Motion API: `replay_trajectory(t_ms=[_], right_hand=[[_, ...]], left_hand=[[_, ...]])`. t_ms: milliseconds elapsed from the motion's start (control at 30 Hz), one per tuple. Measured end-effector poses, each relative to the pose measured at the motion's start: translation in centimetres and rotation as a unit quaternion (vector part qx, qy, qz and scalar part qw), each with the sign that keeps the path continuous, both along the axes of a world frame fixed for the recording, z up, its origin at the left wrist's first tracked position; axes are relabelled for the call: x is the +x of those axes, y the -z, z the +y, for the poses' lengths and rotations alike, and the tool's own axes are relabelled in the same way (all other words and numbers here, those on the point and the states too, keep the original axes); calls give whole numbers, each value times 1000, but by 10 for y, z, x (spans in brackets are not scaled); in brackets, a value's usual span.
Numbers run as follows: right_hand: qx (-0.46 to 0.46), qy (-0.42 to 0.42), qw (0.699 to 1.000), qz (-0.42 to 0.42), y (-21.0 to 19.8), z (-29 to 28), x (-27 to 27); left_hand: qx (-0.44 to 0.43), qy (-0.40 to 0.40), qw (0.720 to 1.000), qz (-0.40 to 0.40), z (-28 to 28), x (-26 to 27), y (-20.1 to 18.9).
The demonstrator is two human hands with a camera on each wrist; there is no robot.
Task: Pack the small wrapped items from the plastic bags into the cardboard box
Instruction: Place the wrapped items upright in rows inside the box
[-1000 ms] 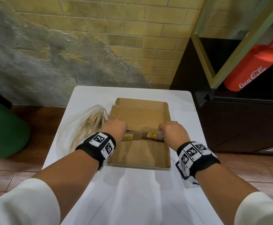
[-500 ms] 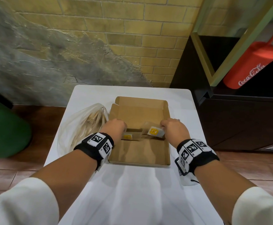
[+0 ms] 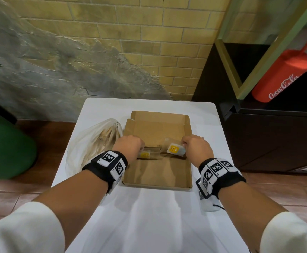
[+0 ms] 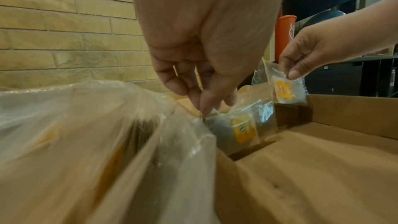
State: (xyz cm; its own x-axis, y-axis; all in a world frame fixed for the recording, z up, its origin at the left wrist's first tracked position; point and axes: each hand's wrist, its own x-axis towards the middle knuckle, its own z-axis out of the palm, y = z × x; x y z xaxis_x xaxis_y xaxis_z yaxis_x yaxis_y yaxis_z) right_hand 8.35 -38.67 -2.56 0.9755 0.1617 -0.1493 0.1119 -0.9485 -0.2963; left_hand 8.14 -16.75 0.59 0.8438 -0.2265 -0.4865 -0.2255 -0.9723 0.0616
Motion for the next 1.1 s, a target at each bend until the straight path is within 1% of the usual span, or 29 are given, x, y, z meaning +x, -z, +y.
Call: replay_trajectory(t_ms=[67, 233, 333, 433, 533, 633, 733, 867, 1100], right_hand=[[4, 3, 1000, -1, -1, 0, -1], [20, 11, 1000, -2, -4, 0, -1], [14, 4, 1000, -5, -6, 1, 0], [-15, -33, 999, -13, -7, 3, -1], [-71, -91, 993, -15, -9, 11, -3], [-121, -121, 985, -4, -9, 17, -7], [-159, -124, 979, 18, -6, 19, -9], [-191, -132, 972, 27, -8, 15, -3], [-177, -125, 975, 52, -8, 13, 5]], left_hand=[[12, -5, 1000, 12, 0, 1, 0], [16, -9, 1000, 12, 2, 2, 0], [11, -13, 1000, 6, 1, 1, 1], [4, -15, 1000, -3, 1, 0, 5], [-7, -17, 1000, -20, 1, -1, 8], [-10, -10, 999, -40, 0, 0, 9], [-12, -10, 998, -60, 0, 0, 7], [-28, -27, 998, -47, -1, 3, 6], [-36, -30, 997, -68, -4, 5, 17]])
